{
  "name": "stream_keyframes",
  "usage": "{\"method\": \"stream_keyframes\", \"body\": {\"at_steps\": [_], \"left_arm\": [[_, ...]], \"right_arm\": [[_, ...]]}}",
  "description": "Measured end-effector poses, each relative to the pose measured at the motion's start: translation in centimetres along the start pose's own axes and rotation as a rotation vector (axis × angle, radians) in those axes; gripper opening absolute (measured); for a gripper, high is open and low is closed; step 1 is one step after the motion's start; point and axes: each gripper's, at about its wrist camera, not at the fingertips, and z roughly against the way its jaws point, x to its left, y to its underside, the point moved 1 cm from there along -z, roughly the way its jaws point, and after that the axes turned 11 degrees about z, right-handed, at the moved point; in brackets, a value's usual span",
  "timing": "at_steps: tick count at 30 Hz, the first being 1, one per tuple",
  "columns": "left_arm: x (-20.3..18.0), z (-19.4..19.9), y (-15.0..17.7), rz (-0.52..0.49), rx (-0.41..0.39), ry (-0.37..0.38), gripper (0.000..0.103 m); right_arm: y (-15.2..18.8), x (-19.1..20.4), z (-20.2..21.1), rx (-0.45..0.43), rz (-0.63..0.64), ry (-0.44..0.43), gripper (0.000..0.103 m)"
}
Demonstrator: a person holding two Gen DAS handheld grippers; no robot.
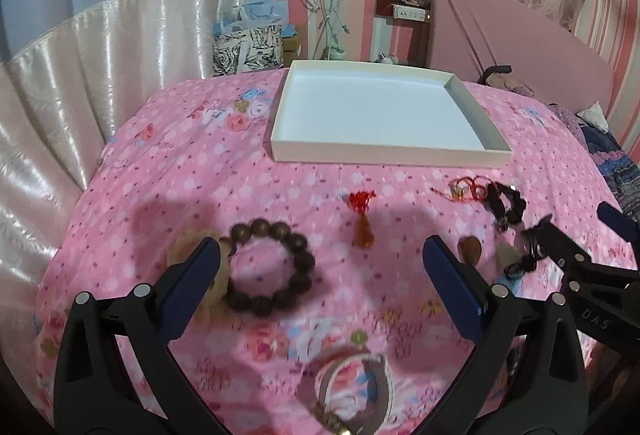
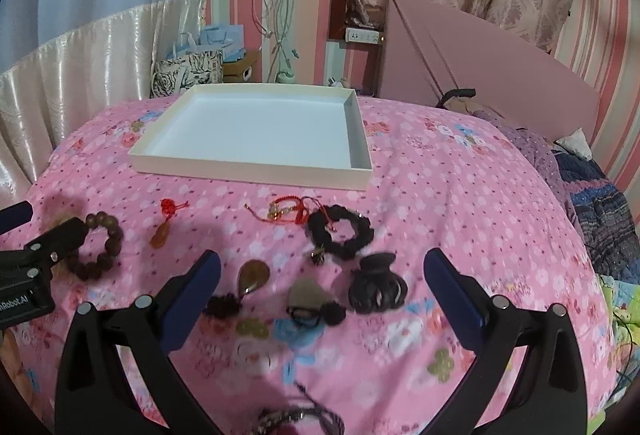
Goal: Organize jewelry
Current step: 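Grasp the red-string amber gourd charm with the left gripper while the right gripper grasps the red-string pendant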
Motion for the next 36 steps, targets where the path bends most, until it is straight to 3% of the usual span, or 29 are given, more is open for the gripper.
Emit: {"method": "stream_keyframes", "body": {"at_steps": [15, 25, 26, 29, 30, 33, 36], "left_arm": [[-1.6, -5.3, -4.3, -0.011, 0.038, 0.017, 0.1], [-2.3, -9.9, -3.1, -0.037, 0.134, 0.02, 0.1], [-2.4, -10.1, -3.2, -0.035, 0.14, 0.028, 0.1], [-2.4, -10.6, -3.5, -0.03, 0.14, 0.048, 0.1], [-2.5, -10.8, -3.6, -0.029, 0.138, 0.05, 0.098], [-2.6, -11.3, -3.7, -0.029, 0.151, 0.062, 0.084], [-3.1, -11.8, -3.5, -0.043, 0.164, 0.064, 0.077]], "right_arm": [[-3.5, -2.3, -6.4, 0.06, -0.054, -0.079, 0.101], [-3.5, -1.9, -10.5, 0.123, -0.015, -0.058, 0.101], [-3.5, -1.7, -10.7, 0.124, -0.009, -0.061, 0.099], [-3.7, -1.1, -11.5, 0.13, 0.02, -0.053, 0.077], [-3.8, -0.9, -11.9, 0.14, 0.025, -0.063, 0.074], [-3.8, -0.4, -12.1, 0.135, 0.035, -0.09, 0.073], [-3.8, 0.2, -12.3, 0.126, 0.051, -0.115, 0.069]]}}
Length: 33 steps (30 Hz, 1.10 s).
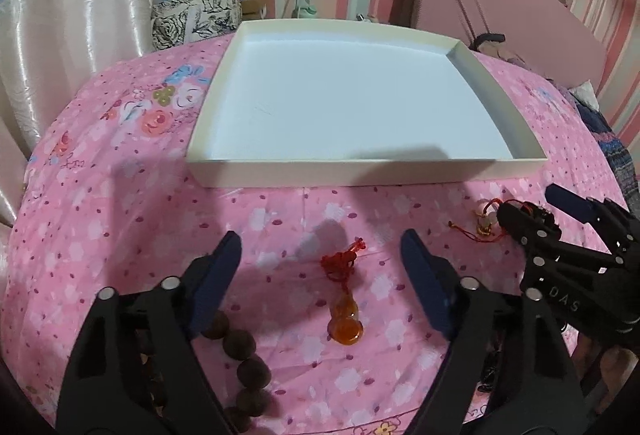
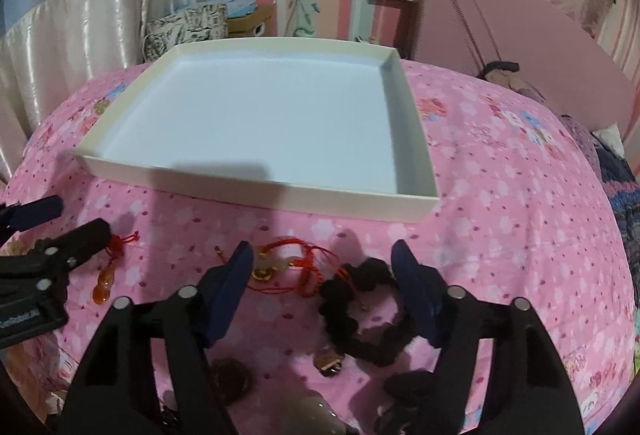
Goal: Organize jewelry
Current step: 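Grasp the red-string amber gourd charm with the left gripper while the right gripper grasps the red-string pendant, then carry both charms over the white tray and open both grippers to drop them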
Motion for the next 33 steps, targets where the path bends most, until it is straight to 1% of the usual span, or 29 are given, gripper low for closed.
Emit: {"method": "stream_keyframes", "body": {"at_steps": [2, 5, 10, 11, 14, 15, 18, 20, 22, 23, 26, 29, 33], "left_arm": [[-0.3, -0.4, 0.2, -0.011, 0.01, 0.004, 0.074], [-0.6, -0.7, 0.3, -0.024, 0.027, 0.014, 0.073], [-0.9, -1.5, 0.5, -0.034, 0.048, -0.006, 0.064], [-0.9, -1.6, 0.5, -0.035, 0.054, -0.008, 0.059], [-1.3, -2.5, 0.5, -0.036, 0.079, -0.019, 0.046], [-1.3, -2.7, 0.6, -0.034, 0.088, -0.016, 0.043], [-1.3, -3.1, 0.7, -0.03, 0.102, -0.011, 0.041], [-1.3, -3.2, 0.7, -0.027, 0.101, -0.014, 0.041], [-1.3, -3.4, 0.7, -0.027, 0.097, -0.018, 0.038], [-1.3, -3.4, 0.7, -0.027, 0.095, -0.019, 0.034], [-1.2, -3.5, 0.7, -0.02, 0.097, -0.016, 0.026], [-1.2, -3.5, 0.6, -0.012, 0.101, -0.007, 0.014], [-0.9, -3.5, 0.4, 0.008, 0.106, 0.006, 0.009]], "right_arm": [[0.0, 0.2, -0.2, -0.001, 0.007, 0.001, 0.068], [-0.2, 0.4, -0.9, 0.013, 0.012, -0.017, 0.055], [0.0, 0.7, -2.0, 0.036, 0.017, -0.046, 0.041], [0.0, 0.8, -2.1, 0.039, 0.019, -0.05, 0.037], [0.2, 1.1, -2.4, 0.044, 0.022, -0.06, 0.031], [0.1, 1.1, -2.4, 0.044, 0.02, -0.063, 0.031], [0.1, 1.0, -2.6, 0.042, 0.007, -0.08, 0.029], [0.2, 1.0, -2.6, 0.038, 0.005, -0.085, 0.024], [0.1, 1.0, -2.6, 0.034, 0.009, -0.088, 0.02], [0.2, 0.9, -2.6, 0.032, 0.012, -0.09, 0.016], [0.2, 0.8, -2.6, 0.022, 0.006, -0.101, 0.015], [0.3, 0.3, -2.4, 0.01, -0.013, -0.117, 0.014], [0.3, 0.0, -2.2, 0.002, -0.028, -0.13, 0.013]]}}
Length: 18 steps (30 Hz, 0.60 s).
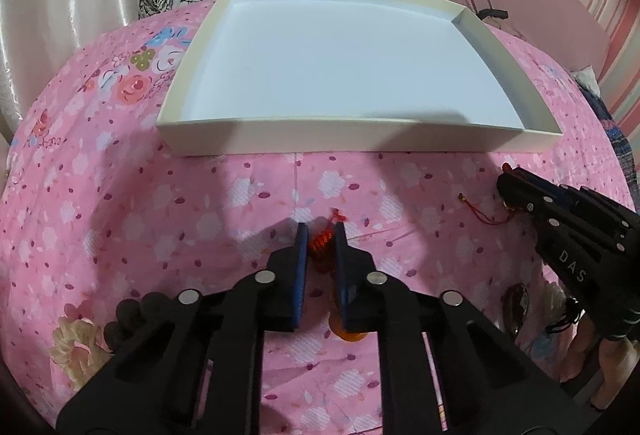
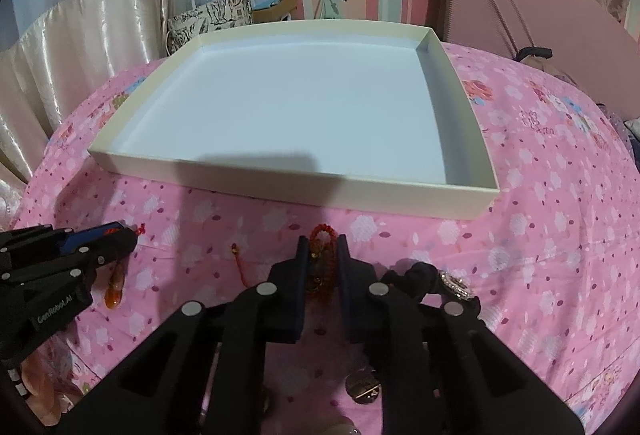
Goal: Organize jewelry
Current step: 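Carry both charms over the white tray and open both grippers to drop them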
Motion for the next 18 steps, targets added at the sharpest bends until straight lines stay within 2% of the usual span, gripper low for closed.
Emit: {"method": "stream_keyframes", "body": {"at_steps": [12, 18], "left_arm": [[-0.7, 3.4, -0.2, -0.016, -0.077, 0.036, 0.007], [-1.2, 6.5, -1.7, -0.021, -0.149, 0.057, 0.007]], "right_arm": [[-0.4, -0.9, 2.4, -0.055, -0.047, -0.055, 0.013], [-1.7, -1.8, 4.9, -0.104, -0.059, -0.052, 0.013]]}}
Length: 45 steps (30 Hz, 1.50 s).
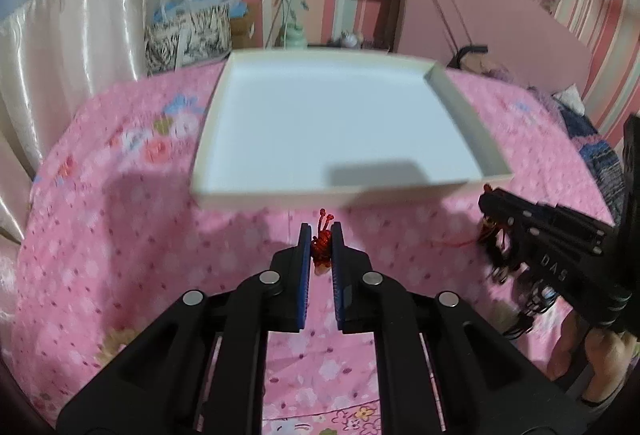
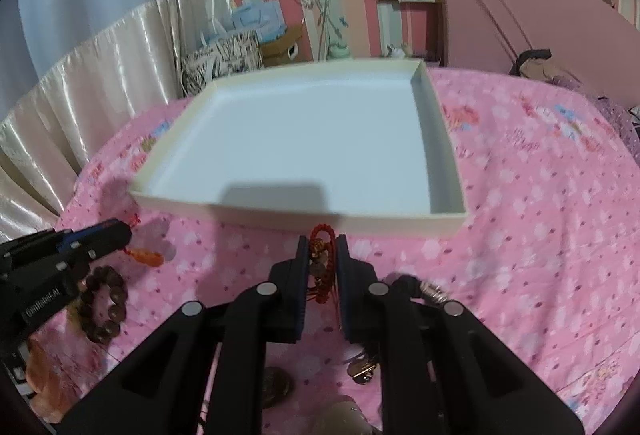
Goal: Organize jewelry
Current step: 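Carry both charms over the white tray and open both grippers to drop them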
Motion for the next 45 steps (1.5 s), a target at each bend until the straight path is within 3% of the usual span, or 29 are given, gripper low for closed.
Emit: {"method": "stream_keyframes", "body": {"at_steps": [6, 12, 16, 24, 33, 45], "left_arm": [[-0.3, 1.5, -4.0, 0.007, -0.064, 0.027, 0.007], [0.3, -0.4, -8.6, 0.022, -0.072, 0.023, 0.007], [0.4, -3.9, -12.6, 0.029, -0.055, -0.021, 0.007], [0.8, -11.2, -16.9, 0.056, 0.0, -0.052, 0.007], [1.8, -17.9, -18.5, 0.06, 0.072, -0.121, 0.007], [1.8, -19.7, -17.9, 0.046, 0.089, -0.163, 0.014]], "right_arm": [[-2.6, -1.1, 1.5, -0.044, -0.014, 0.025, 0.013], [-6.8, -2.8, 0.5, -0.06, -0.02, 0.069, 0.013], [-10.0, -4.1, -1.9, -0.06, -0.023, 0.095, 0.013], [-15.0, -5.8, -8.6, -0.033, -0.017, 0.134, 0.013], [-15.7, -7.2, -16.7, 0.136, -0.022, 0.154, 0.013], [-14.9, -7.8, -18.9, 0.196, -0.038, 0.146, 0.017]]}}
